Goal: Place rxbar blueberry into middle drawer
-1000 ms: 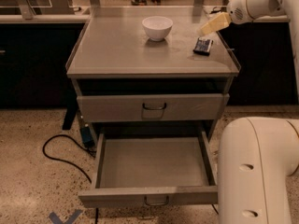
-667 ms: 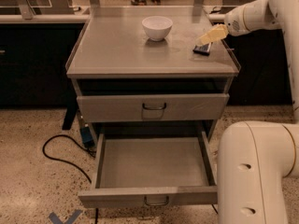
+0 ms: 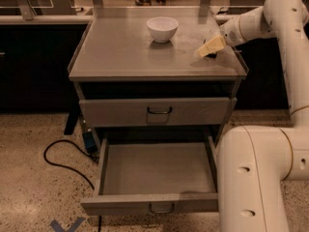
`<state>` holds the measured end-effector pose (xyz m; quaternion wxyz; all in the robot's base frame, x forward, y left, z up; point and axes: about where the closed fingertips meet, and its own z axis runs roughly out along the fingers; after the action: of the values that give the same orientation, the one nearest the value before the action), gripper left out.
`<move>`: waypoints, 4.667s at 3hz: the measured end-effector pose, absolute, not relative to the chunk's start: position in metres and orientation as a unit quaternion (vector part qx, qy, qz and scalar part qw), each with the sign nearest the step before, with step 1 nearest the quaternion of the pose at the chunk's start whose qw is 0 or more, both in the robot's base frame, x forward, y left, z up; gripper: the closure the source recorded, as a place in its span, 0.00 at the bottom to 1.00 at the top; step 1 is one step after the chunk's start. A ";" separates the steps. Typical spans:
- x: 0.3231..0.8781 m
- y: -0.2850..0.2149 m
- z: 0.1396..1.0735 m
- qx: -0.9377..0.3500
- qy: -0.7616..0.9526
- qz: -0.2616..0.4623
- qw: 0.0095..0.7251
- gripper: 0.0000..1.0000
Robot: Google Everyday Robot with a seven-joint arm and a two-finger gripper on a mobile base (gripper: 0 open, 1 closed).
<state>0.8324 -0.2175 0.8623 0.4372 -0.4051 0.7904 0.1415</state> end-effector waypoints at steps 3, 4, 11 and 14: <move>0.839 -0.201 0.823 -0.397 0.812 0.154 0.398 0.00; 0.872 -0.216 0.838 -0.333 0.817 0.132 0.451 0.00; 0.868 -0.225 0.806 -0.334 0.838 0.124 0.414 0.64; 0.868 -0.225 0.806 -0.334 0.838 0.124 0.414 1.00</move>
Offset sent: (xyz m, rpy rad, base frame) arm -0.0031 0.0168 -0.0345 -0.0145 0.0875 0.0354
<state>0.8679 -0.2245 0.8056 0.4137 -0.3345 0.8377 0.1238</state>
